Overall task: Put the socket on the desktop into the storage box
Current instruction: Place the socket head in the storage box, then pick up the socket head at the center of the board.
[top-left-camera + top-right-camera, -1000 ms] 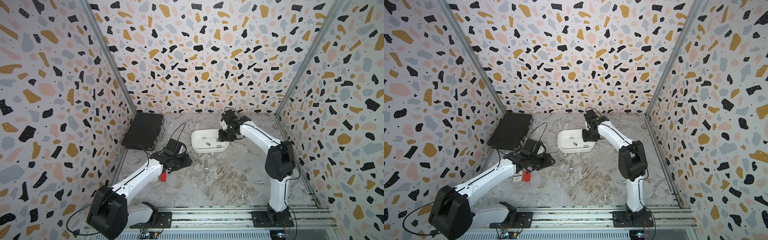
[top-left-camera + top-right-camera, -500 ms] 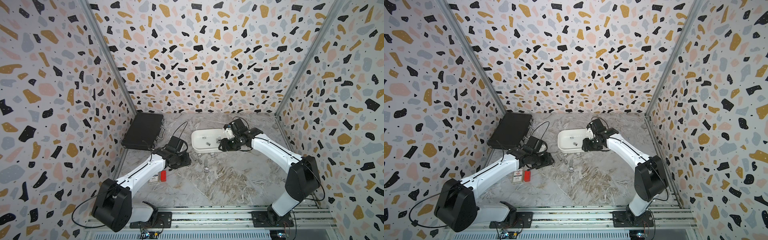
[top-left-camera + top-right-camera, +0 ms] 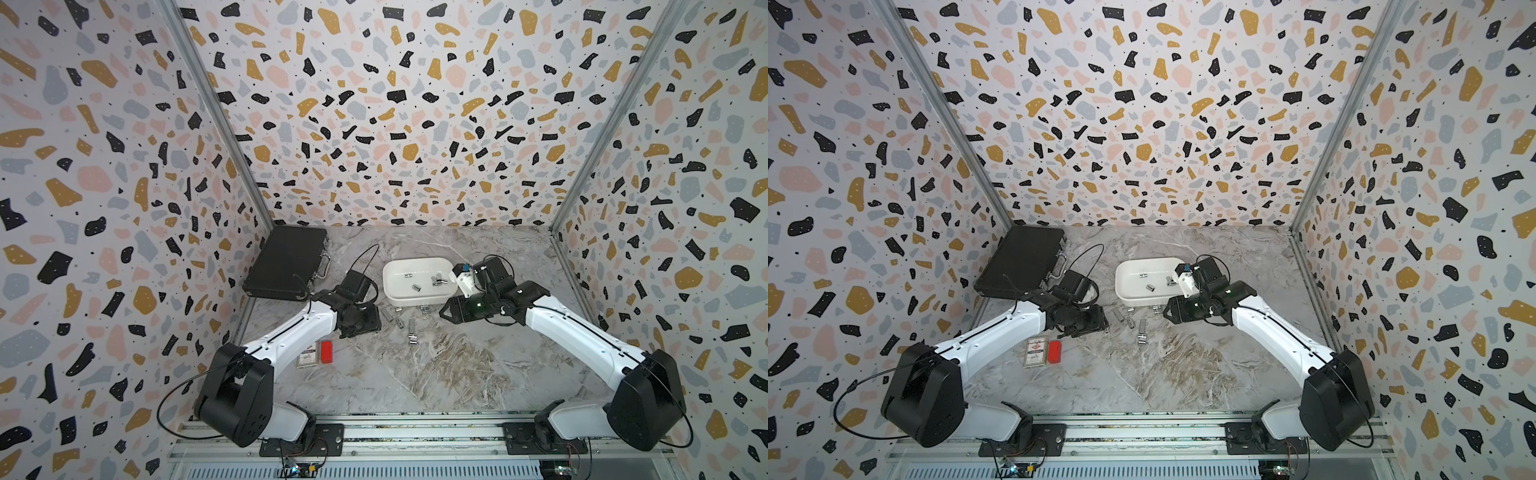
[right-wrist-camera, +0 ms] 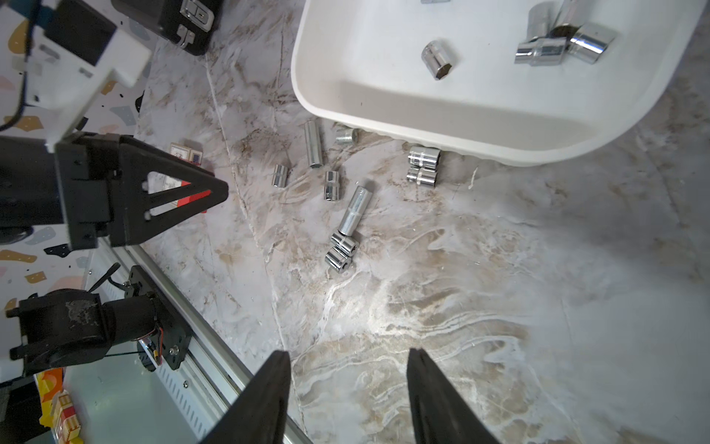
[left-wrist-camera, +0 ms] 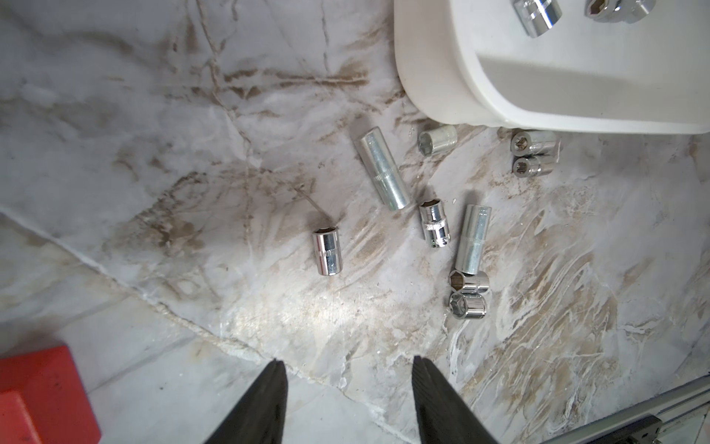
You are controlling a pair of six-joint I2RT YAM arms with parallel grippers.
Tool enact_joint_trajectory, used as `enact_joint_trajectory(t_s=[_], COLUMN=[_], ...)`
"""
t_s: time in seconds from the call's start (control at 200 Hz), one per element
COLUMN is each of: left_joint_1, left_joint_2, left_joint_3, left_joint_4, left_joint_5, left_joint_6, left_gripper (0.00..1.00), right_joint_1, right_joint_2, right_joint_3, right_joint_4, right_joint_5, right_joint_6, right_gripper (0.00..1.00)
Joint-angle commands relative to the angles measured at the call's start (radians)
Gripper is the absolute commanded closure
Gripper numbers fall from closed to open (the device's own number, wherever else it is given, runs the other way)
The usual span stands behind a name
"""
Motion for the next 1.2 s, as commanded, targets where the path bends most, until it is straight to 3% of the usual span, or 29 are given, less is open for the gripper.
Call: enact_joint_trajectory(t_s=[0.0, 0.42, 1.196], left_joint_1=[0.005, 0.004, -0.002], left_joint_2=[0.018, 0.136, 0.323], left_joint_3=[0.045, 0.115, 0.180], left_joint_4=[-0.019, -0.050, -0.056], left_joint_5=[-0.025, -0.072, -0.124], left_joint_6=[0.025, 0.048, 0.065], left_gripper=[0.45, 0.48, 0.58], right_joint_1=[0.014, 0.049, 0.064], right_joint_2=[-0.054, -0.153, -0.171], right_joint_3=[-0.019, -0.112, -0.175], right_joint_4=[0.022, 0.042, 0.063], right_joint_5=[-0.023, -0.023, 0.001], right_joint_6=[-0.026, -0.037, -0.021], right_gripper=[0.46, 0.47, 0.49])
